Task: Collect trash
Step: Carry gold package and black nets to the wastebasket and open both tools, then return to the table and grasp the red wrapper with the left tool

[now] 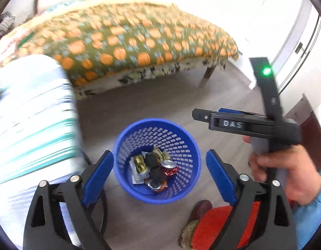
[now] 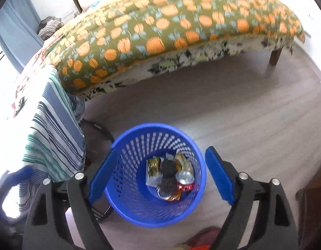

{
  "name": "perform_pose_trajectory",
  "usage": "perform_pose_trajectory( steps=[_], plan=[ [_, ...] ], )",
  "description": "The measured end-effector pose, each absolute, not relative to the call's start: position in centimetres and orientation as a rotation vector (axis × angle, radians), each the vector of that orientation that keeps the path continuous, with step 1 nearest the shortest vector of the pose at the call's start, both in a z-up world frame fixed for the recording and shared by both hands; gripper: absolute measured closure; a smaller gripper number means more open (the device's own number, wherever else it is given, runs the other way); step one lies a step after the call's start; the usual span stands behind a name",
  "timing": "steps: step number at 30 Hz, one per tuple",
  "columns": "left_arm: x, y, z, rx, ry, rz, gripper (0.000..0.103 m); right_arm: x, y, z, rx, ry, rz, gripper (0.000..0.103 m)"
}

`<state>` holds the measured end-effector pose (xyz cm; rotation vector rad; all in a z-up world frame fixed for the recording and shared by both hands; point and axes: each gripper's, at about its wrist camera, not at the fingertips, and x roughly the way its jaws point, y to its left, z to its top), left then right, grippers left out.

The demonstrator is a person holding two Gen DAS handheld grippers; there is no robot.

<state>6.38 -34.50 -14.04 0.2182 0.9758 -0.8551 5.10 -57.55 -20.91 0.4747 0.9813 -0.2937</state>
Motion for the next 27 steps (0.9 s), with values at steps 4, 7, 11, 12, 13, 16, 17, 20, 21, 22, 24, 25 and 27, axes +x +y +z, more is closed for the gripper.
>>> perform_pose_trajectory(
  steps=[4,7,11,12,13,16,17,20,21,22,24,25,27],
  plan=[
    [5.8,-26.9,-11.9,0.18,0.937,-0.787,0.009,5.3,-53.6,-18.0,0.318,0.897,-0.301,0.019],
    [6.0,-21.0,-11.6,0.194,0.925,-0.688,0.008,6.0,-48.7,-16.1,0.206,0.855,-0.253,0.018],
    [7.8,-13.1,-11.9,0.227,0.921,-0.531,0.008,8.1,-39.5,-13.9,0.108,0.833,-0.079,0.017],
    [8.4,-11.5,-12.0,0.229,0.927,-0.495,0.008,8.7,-37.5,-13.5,0.092,0.836,-0.038,0.017],
    [9.3,-9.5,-12.2,0.227,0.936,-0.444,0.008,9.5,-35.3,-13.1,0.075,0.841,0.003,0.016],
    [11.9,-5.2,-11.7,0.18,0.946,-0.352,0.008,12.7,-29.0,-12.8,0.016,0.875,0.101,0.015],
    [12.8,-3.9,-11.4,0.16,0.945,-0.321,0.008,14.0,-27.2,-13.2,0.0,0.891,0.123,0.015],
    [16.0,-1.4,-10.9,0.114,0.94,-0.253,0.008,17.0,-23.6,-14.9,-0.05,0.924,0.144,0.015],
    [16.9,-1.0,-10.7,0.104,0.938,-0.237,0.008,17.6,-22.9,-15.3,-0.066,0.934,0.151,0.015],
    [18.3,-0.8,-10.6,0.09,0.934,-0.225,0.008,18.1,-22.2,-15.7,-0.079,0.934,0.158,0.015],
    [20.9,-0.6,-10.3,0.068,0.926,-0.213,0.008,18.6,-21.7,-15.7,-0.088,0.925,0.16,0.015],
    [21.8,-0.9,-10.2,0.059,0.923,-0.206,0.008,19.0,-21.8,-15.5,-0.081,0.93,0.161,0.014],
    [24.3,-1.4,-10.2,0.024,0.921,-0.198,0.008,19.4,-21.7,-15.8,-0.067,0.945,0.172,0.013]
  ],
)
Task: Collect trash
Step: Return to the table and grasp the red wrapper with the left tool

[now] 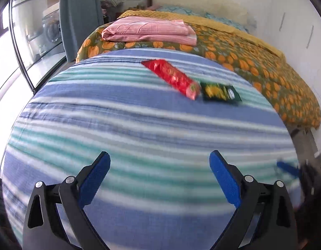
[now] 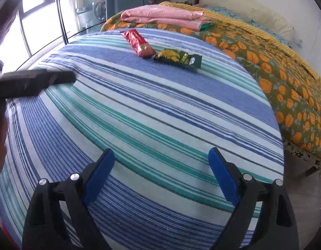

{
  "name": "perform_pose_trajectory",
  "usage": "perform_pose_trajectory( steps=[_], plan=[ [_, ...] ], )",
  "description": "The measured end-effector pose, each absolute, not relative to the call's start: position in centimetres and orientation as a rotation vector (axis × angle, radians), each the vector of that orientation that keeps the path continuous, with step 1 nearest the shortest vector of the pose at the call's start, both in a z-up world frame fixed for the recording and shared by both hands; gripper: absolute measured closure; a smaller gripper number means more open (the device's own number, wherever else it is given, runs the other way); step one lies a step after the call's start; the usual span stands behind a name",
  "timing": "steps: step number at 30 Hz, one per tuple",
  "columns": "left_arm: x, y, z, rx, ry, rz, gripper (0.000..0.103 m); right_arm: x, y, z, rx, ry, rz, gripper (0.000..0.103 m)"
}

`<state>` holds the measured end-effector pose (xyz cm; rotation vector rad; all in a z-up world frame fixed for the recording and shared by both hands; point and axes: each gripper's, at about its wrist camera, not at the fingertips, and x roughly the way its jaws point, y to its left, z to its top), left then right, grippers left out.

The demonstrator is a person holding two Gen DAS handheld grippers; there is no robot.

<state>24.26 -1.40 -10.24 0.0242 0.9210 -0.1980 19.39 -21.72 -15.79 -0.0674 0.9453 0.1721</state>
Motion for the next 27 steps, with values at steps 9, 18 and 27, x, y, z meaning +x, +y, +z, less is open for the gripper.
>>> perform_pose_trajectory(
  steps=[9,18,27],
  plan=[
    [35.3,-6.7,-11.4,-0.077,0.904,-0.068,0.008,18.7,-22.1,-16.1,-0.03,0.951,0.188,0.009],
    [38.1,-8.3,-13.4,-0.087,0.929,0.009,0.05,18.7,-22.1,-16.1,-0.03,0.952,0.188,0.008],
    [33.2,-3.2,-10.5,-0.022,0.967,-0.169,0.087,18.7,-22.1,-16.1,-0.03,0.952,0.187,0.008]
  ],
)
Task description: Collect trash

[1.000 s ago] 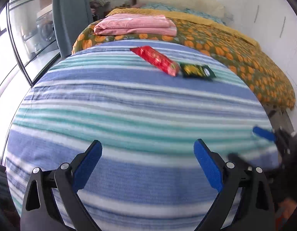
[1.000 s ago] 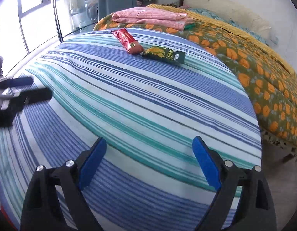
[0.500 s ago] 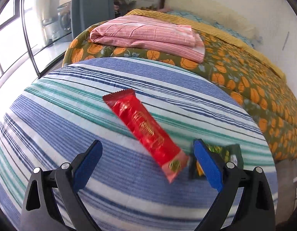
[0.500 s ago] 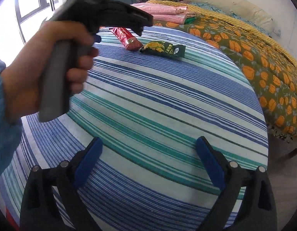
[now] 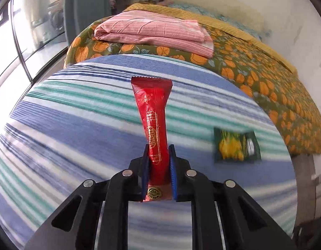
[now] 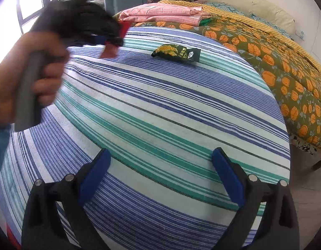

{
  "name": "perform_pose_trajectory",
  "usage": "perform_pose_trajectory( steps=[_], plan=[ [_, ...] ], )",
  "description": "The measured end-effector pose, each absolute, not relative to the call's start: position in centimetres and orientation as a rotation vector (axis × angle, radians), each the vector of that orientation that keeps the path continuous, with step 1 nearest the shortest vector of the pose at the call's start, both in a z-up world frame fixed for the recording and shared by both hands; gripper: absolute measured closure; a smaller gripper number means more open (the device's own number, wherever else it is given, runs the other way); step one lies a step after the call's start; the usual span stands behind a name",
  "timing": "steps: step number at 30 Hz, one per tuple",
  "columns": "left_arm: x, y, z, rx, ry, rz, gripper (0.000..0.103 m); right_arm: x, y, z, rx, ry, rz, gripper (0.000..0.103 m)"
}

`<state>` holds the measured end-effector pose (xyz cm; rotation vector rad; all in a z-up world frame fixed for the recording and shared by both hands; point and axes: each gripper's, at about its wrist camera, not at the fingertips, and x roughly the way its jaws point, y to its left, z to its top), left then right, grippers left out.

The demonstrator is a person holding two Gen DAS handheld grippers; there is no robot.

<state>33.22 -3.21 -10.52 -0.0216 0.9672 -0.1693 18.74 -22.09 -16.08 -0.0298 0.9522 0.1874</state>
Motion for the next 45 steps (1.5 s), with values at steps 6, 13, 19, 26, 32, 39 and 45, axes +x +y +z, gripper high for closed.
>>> perform_pose_trajectory(
  steps=[6,13,19,26,32,39,45],
  plan=[
    [26.5,1.9,-9.5,0.081,1.091,-0.351,0.087,18.7,-22.1,-16.1,-0.03,0.952,0.187,0.008],
    [23.2,4.4,-12.2,0.075,1.067,-0.352,0.048,18.7,-22.1,-16.1,-0.03,0.953,0.188,0.008],
    [23.3,3.5,-13.4,0.168,0.968,-0.285,0.022,18.7,-22.0,-16.0,-0.03,0.953,0.188,0.008],
    [24.0,3.7,-13.8,0.169,0.969,-0.254,0.008,19.0,-22.1,-16.0,-0.024,0.972,0.211,0.007],
    [24.0,3.7,-13.9,0.163,0.97,-0.236,0.005,24.6,-23.8,-13.9,0.096,1.003,0.239,0.008],
    [24.0,3.7,-13.9,0.162,0.97,-0.233,0.004,33.9,-26.7,-14.9,0.605,1.152,0.164,0.026],
    [24.0,3.7,-13.9,0.162,0.969,-0.233,0.004,39.3,-24.0,-15.0,0.582,1.07,0.094,0.03]
  ],
)
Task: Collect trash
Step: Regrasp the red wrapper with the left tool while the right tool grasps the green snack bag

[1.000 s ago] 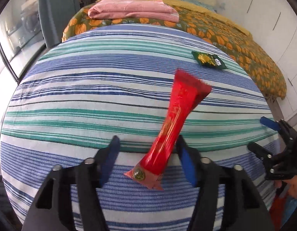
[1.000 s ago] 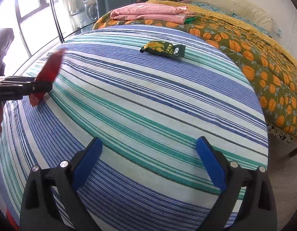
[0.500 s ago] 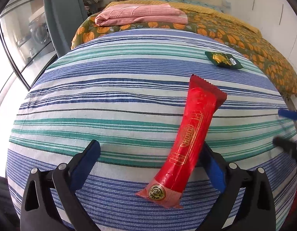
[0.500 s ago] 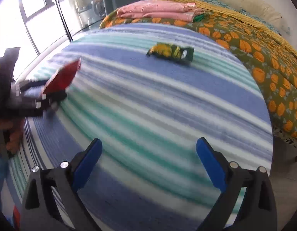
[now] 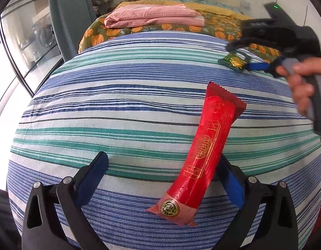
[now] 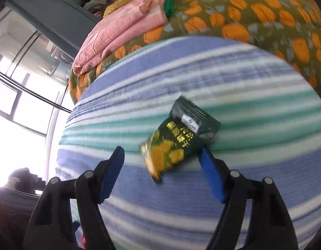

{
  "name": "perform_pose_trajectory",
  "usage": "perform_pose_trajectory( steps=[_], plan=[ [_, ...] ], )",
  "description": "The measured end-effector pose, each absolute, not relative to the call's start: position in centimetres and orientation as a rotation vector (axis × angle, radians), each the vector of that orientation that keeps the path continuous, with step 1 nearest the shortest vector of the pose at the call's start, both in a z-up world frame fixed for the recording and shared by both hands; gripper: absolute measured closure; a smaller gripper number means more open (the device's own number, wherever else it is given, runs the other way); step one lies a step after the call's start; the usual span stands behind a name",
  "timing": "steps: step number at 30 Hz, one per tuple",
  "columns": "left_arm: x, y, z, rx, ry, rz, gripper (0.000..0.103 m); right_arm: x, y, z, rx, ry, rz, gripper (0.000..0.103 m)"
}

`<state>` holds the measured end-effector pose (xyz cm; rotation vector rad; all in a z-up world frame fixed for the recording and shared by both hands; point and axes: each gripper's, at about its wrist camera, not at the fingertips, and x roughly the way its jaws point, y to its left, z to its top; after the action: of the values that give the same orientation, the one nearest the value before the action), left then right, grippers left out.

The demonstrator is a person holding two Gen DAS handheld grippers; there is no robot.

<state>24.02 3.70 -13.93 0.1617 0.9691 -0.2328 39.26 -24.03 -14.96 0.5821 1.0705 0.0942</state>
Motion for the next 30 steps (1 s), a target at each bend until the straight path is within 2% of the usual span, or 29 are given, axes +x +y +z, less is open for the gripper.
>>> perform_pose_trajectory(
  steps=[5,6,7,9,10,16,22,24,25,26,30],
  plan=[
    [24.0,3.7,-13.9,0.162,0.969,-0.232,0.004,40.8,-21.2,-15.0,0.358,1.01,0.046,0.03],
    [24.0,3.7,-13.9,0.161,0.969,-0.232,0.004,40.9,-21.1,-15.2,0.31,1.011,0.04,0.033],
    [24.0,3.7,-13.9,0.162,0.969,-0.231,0.004,40.6,-20.6,-15.3,0.244,1.013,0.031,0.045],
    [24.1,3.7,-13.9,0.162,0.969,-0.232,0.004,39.6,-19.9,-15.4,0.13,0.996,0.015,0.059],
    [24.1,3.7,-13.9,0.162,0.969,-0.232,0.004,38.8,-20.2,-15.4,0.124,0.985,0.022,0.061],
    [24.1,3.8,-13.9,0.162,0.969,-0.233,0.004,32.5,-19.7,-15.1,0.098,0.997,0.208,0.061],
    [24.1,3.9,-13.9,0.154,0.972,-0.247,0.005,22.3,-17.9,-14.7,-0.091,1.01,0.351,0.061],
    [24.0,4.2,-13.8,0.152,0.972,-0.28,0.005,20.5,-18.0,-14.6,-0.118,1.0,0.342,0.056],
    [23.8,4.3,-13.7,0.145,0.972,-0.311,0.005,20.2,-18.1,-14.6,-0.114,0.999,0.334,0.044],
    [23.7,4.4,-13.6,0.138,0.972,-0.341,0.005,19.7,-18.6,-14.6,-0.085,1.0,0.317,0.039],
    [23.1,3.9,-13.2,0.142,0.977,-0.377,0.005,19.7,-20.3,-14.6,0.056,1.018,0.281,0.038]
  ],
)
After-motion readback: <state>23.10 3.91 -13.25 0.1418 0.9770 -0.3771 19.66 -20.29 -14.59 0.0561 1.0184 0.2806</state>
